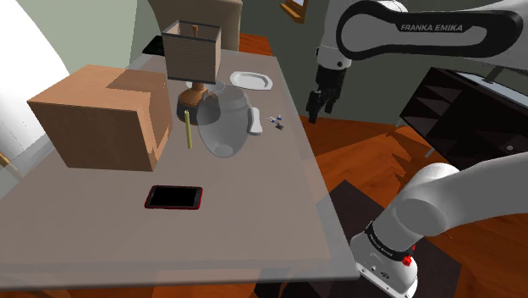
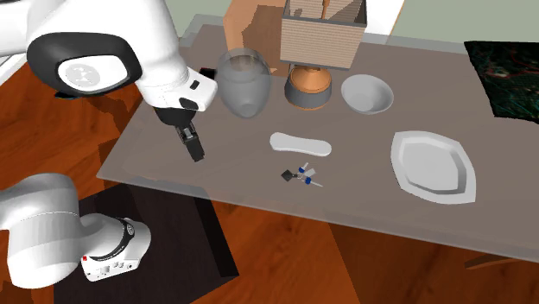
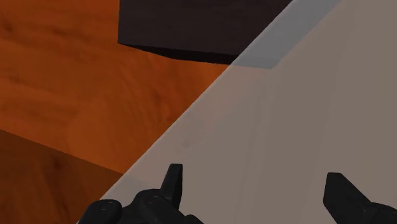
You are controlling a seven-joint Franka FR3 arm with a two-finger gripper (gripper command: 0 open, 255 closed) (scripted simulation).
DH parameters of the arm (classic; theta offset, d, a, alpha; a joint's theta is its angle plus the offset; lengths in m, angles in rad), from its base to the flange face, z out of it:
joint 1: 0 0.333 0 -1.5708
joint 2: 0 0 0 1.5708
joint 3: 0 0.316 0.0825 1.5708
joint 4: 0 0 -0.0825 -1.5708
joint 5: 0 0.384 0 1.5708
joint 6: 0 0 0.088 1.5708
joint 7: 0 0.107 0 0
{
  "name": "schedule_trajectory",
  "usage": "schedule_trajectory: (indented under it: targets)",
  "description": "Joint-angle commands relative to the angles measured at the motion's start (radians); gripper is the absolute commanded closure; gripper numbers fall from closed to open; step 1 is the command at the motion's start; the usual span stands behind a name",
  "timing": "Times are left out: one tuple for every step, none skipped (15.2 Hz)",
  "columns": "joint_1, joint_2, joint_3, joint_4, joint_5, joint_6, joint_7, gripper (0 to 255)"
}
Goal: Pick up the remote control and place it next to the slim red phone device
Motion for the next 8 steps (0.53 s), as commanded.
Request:
schedule_trajectory:
  targets:
    - [-0.011, 0.064, 0.011, 0.01, 0.009, 0.059, 0.05, 0]
    - [-0.017, 0.1, 0.017, 0.024, 0.012, 0.084, 0.074, 0]
    - [-0.022, 0.137, 0.023, 0.039, 0.014, 0.108, 0.098, 0]
    - [-0.027, 0.174, 0.027, 0.056, 0.016, 0.131, 0.122, 0]
    - [-0.032, 0.211, 0.032, 0.073, 0.017, 0.153, 0.146, 0]
    - [-0.037, 0.248, 0.036, 0.092, 0.018, 0.174, 0.17, 0]
    - [-0.042, 0.286, 0.039, 0.112, 0.017, 0.194, 0.193, 0]
    - [-0.046, 0.323, 0.042, 0.134, 0.017, 0.213, 0.217, 0]
